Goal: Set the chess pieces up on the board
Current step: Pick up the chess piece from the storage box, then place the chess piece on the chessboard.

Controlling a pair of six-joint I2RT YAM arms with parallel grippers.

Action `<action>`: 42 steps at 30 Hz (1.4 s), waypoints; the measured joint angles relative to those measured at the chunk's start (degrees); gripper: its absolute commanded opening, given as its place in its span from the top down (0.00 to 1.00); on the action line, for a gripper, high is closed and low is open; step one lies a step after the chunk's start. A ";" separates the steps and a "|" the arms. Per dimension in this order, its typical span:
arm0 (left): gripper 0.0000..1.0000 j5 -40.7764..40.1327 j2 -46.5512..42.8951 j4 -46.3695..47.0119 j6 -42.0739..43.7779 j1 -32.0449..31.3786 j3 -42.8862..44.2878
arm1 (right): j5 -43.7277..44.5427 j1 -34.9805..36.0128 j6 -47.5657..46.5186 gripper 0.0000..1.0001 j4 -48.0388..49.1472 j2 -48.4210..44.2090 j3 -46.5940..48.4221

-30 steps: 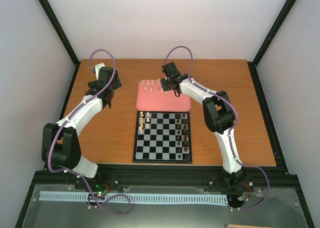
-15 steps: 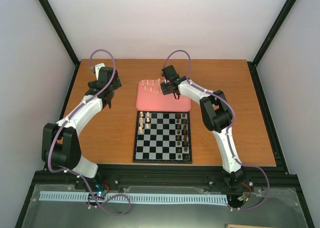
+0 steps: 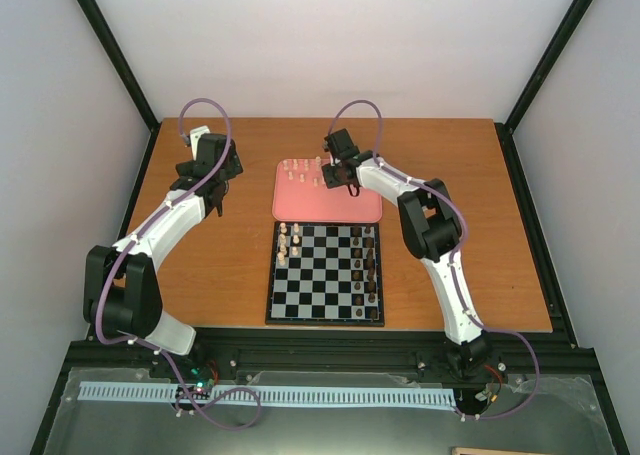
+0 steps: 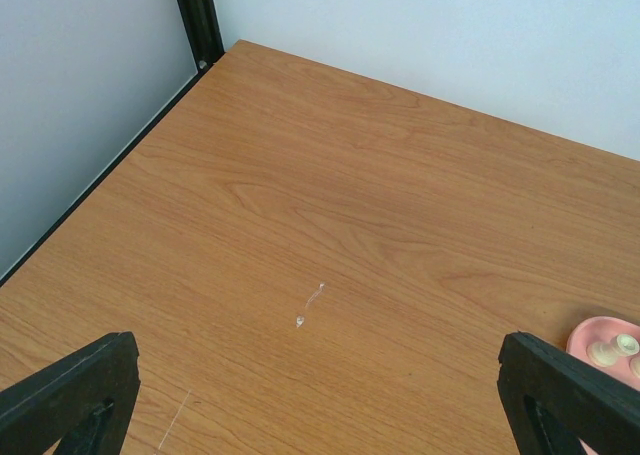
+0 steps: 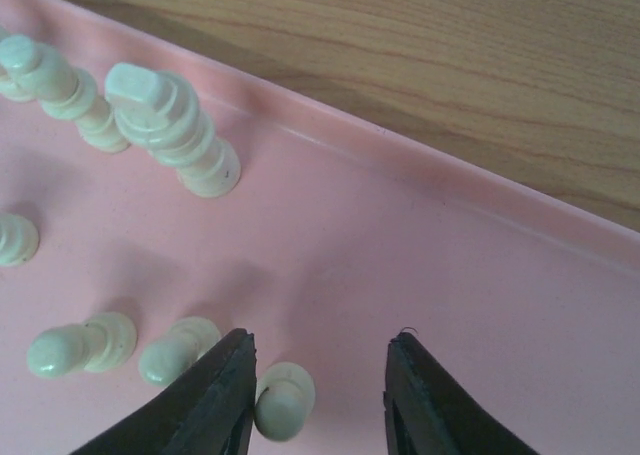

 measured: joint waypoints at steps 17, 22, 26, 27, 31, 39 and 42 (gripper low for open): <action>0.00 -0.22 0.00 0.02 0.02 0.00 0.00 | -1.05 -0.15 0.09 0.90 -0.96 1.20 1.31; 0.00 -0.42 0.00 0.00 0.15 0.00 0.00 | -0.42 0.28 0.22 0.90 -0.59 -5.99 -6.69; 0.00 -0.39 0.00 0.00 0.17 0.00 0.00 | 0.61 2.29 0.39 0.90 0.37 -15.78 -13.35; 0.00 -0.39 0.00 -0.02 0.17 0.00 0.00 | 0.98 3.10 0.50 0.90 1.20 -19.34 -15.54; 0.00 -0.39 0.00 -0.02 0.20 0.00 0.00 | 1.46 10.03 1.22 0.90 3.98 -26.93 -20.94; 0.00 -0.37 0.00 -0.09 0.20 0.00 0.02 | 1.57 24.87 3.32 0.89 4.35 -30.45 -31.80; 0.00 -0.37 0.00 -0.09 0.20 0.00 0.02 | 1.60 26.84 4.46 0.89 4.20 -31.21 -34.75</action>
